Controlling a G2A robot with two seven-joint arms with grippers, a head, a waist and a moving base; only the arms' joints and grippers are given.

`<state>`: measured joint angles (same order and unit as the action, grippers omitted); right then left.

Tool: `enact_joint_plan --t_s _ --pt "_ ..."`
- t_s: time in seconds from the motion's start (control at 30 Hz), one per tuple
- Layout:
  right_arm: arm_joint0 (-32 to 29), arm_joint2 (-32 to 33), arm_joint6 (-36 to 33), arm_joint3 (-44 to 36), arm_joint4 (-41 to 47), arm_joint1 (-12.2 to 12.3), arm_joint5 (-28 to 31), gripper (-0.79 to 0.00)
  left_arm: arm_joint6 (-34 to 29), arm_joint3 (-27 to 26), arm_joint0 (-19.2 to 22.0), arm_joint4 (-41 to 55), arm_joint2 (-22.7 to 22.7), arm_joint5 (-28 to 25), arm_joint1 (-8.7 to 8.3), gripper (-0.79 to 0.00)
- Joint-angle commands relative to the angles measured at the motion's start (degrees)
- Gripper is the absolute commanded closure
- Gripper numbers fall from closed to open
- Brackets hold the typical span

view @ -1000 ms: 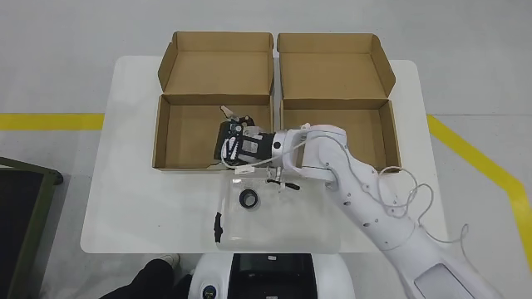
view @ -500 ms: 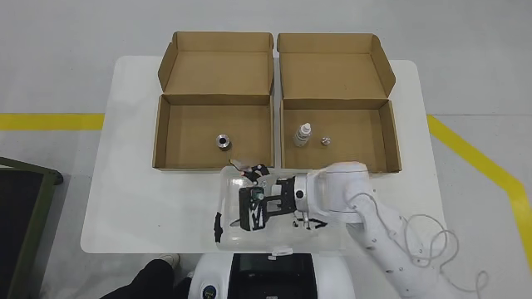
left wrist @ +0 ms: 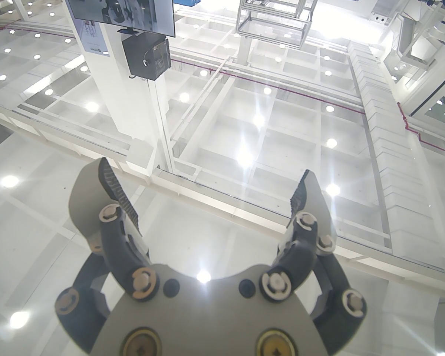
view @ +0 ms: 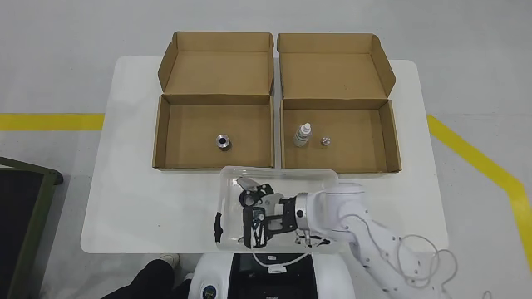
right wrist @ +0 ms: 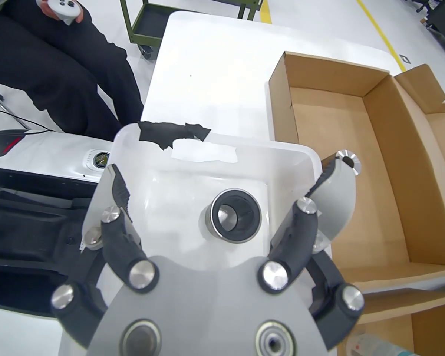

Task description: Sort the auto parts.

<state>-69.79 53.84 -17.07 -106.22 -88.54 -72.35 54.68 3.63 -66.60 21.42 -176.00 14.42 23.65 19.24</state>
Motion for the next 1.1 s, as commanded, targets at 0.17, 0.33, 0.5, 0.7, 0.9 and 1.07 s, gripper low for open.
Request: enact_joint_plan --t_s 0.17,0.33,0.5,0.7,0.9,1.07 --pt "0.55 -0.3 1.46 3.08 -1.63 0.35 -0.84 -0.785 0.0 0.0 0.0 0.0 0.0 0.0 0.0 -0.785" --pt "1.21 -0.77 1.85 5.25 -1.82 0.47 -1.22 -0.785 0.0 0.0 0.0 0.0 0.0 0.0 0.0 -0.785" --pt "2.03 -1.46 2.4 7.36 -2.12 0.49 -1.94 -0.77 0.0 0.0 0.0 0.0 0.0 0.0 0.0 -0.785" --pt "3.17 -2.0 3.61 10.19 -2.7 0.44 -4.16 -0.631 0.0 0.0 0.0 0.0 0.0 0.0 0.0 -0.785" --pt "3.84 -2.78 5.44 12.97 -3.19 0.4 -5.52 -0.606 0.0 0.0 0.0 0.0 0.0 0.0 0.0 -0.785" --pt "4.22 -3.1 6.87 14.73 -2.95 0.39 -6.41 -0.52 0.0 0.0 0.0 0.0 0.0 0.0 0.0 -0.785"
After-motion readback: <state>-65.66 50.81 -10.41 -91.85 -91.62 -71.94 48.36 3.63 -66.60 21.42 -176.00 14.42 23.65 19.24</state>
